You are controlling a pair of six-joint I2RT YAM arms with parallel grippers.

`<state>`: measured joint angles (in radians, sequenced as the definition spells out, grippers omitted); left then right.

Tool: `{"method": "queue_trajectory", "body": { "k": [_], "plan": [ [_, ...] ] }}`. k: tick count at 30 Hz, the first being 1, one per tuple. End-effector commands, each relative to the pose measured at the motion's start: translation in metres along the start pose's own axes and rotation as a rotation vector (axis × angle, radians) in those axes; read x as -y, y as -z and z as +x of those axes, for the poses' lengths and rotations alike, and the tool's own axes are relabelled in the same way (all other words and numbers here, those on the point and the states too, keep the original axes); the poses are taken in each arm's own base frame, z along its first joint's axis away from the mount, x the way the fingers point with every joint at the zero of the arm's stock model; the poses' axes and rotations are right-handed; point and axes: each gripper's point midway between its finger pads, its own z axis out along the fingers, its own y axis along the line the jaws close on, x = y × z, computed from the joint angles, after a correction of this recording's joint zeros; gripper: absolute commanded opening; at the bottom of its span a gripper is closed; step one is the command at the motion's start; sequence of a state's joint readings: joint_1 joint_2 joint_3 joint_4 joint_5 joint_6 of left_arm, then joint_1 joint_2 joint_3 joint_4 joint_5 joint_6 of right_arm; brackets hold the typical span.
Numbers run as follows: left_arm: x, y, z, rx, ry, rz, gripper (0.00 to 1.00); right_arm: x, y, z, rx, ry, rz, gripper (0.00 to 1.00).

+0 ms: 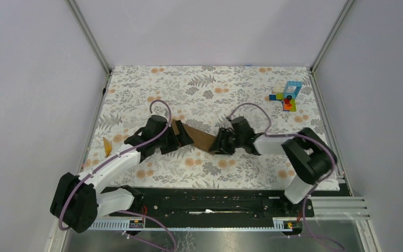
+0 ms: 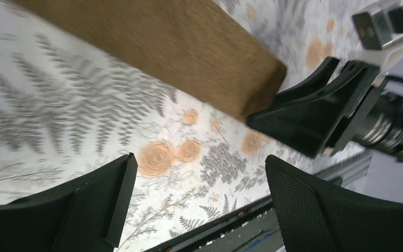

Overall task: Fold the napkin into a case and place the utensils inside
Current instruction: Move the smaller rectangle folded napkin to the center of the board.

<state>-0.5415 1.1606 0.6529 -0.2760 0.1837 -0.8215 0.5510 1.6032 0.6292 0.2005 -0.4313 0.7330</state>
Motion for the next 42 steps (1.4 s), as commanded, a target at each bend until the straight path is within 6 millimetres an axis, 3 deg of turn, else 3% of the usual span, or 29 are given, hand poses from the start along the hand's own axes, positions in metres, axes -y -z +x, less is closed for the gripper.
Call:
{"method": "queue_trajectory", "body": {
  "k": [1, 2, 5, 8, 11, 14, 16, 18, 21, 25, 29, 35, 38, 42],
  "plan": [
    [-0.024, 0.027, -0.043, 0.163, 0.102, -0.086, 0.99, -0.07, -0.087, -0.042, 0.192, -0.021, -0.097, 0.52],
    [-0.029, 0.035, -0.053, 0.199, 0.118, -0.105, 0.99, -0.092, -0.105, -0.051, 0.194, -0.032, -0.138, 0.52],
    [-0.046, 0.06, -0.083, 0.291, 0.16, -0.173, 0.99, -0.152, -0.148, -0.066, 0.207, -0.052, -0.241, 0.65],
    [-0.059, 0.073, -0.1, 0.301, 0.204, -0.254, 0.99, -0.197, -0.169, -0.079, 0.168, -0.021, -0.314, 0.72],
    [-0.081, 0.076, -0.11, 0.303, 0.281, -0.355, 0.99, -0.194, -0.157, -0.073, 0.132, 0.04, -0.297, 0.78],
    [-0.109, 0.068, -0.122, 0.303, 0.407, -0.389, 0.99, -0.17, -0.129, -0.065, 0.127, 0.11, -0.252, 0.81],
    [-0.126, 0.048, -0.132, 0.282, 0.504, -0.334, 0.94, -0.153, -0.107, -0.061, 0.12, 0.159, -0.224, 0.82],
    [-0.14, 0.026, -0.15, 0.265, 0.582, -0.228, 0.8, -0.136, -0.087, -0.055, 0.105, 0.212, -0.188, 0.83],
    [-0.165, 0.006, -0.167, 0.308, 0.671, -0.24, 0.78, -0.119, -0.063, -0.045, 0.098, 0.264, -0.162, 0.83],
    [-0.177, -0.006, -0.191, 0.431, 0.696, -0.243, 0.8, -0.11, -0.046, -0.036, 0.103, 0.301, -0.157, 0.83],
    [-0.183, -0.013, -0.217, 0.503, 0.681, -0.201, 0.8, -0.101, -0.044, -0.03, 0.106, 0.317, -0.156, 0.83],
    [-0.201, -0.025, -0.246, 0.571, 0.709, -0.169, 0.71, -0.099, -0.034, -0.028, 0.134, 0.334, -0.167, 0.81],
    [-0.21, -0.029, -0.275, 0.612, 0.698, -0.135, 0.65, -0.101, -0.023, -0.034, 0.189, 0.372, -0.164, 0.81],
    [-0.203, -0.049, -0.32, 0.607, 0.62, -0.026, 0.64, -0.099, -0.012, -0.039, 0.227, 0.393, -0.153, 0.82]
  ]
}}
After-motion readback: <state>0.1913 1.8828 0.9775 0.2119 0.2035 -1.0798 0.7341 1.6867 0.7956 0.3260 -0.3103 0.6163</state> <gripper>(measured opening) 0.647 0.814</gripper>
